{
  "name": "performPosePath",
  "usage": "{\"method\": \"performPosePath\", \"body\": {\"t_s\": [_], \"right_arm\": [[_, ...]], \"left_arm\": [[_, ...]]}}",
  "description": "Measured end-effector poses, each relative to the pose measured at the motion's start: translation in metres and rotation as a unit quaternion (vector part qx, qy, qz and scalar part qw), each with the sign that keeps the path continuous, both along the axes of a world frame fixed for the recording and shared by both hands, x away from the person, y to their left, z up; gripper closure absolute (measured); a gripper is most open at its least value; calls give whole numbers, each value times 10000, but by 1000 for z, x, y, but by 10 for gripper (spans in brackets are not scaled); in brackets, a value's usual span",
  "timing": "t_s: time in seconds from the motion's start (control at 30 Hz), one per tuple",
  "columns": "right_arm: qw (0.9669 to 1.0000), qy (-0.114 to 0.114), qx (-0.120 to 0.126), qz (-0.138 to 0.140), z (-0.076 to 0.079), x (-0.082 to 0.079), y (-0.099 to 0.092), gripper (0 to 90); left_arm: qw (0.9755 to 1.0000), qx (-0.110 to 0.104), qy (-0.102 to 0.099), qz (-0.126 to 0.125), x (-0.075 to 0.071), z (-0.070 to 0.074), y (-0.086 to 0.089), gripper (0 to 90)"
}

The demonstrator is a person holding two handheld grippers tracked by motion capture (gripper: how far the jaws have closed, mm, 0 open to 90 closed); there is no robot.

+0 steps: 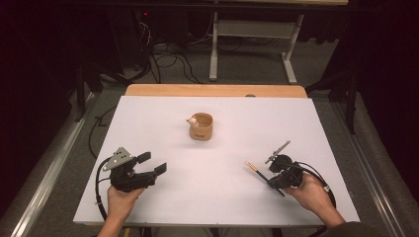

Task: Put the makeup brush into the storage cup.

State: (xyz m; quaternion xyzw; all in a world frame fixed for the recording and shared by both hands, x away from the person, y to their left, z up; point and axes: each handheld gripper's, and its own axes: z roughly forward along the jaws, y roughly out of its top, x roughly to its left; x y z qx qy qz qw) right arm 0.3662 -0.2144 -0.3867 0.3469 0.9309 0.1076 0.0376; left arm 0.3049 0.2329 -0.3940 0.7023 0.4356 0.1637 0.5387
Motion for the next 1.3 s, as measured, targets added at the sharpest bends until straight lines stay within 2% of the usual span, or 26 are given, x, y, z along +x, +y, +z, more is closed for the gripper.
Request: {"method": "performPosePath", "body": {"t_s": [0.17,0.57,0.97,1.3], "right_arm": [[9997,-11,197,-160,1,-2,-2,863],[9975,-234,655,-158,0,-8,-4,862],[9936,-350,1048,-226,-1,-11,0,863],[9880,-523,1432,-241,0,-15,-1,863]], "left_arm": [[10000,20,-1,-5,0,0,-1,222],[10000,3,-1,-5,0,0,-1,222],[10000,4,-1,-11,0,0,0,222],[10000,22,1,-23,0,0,-1,222]]}}
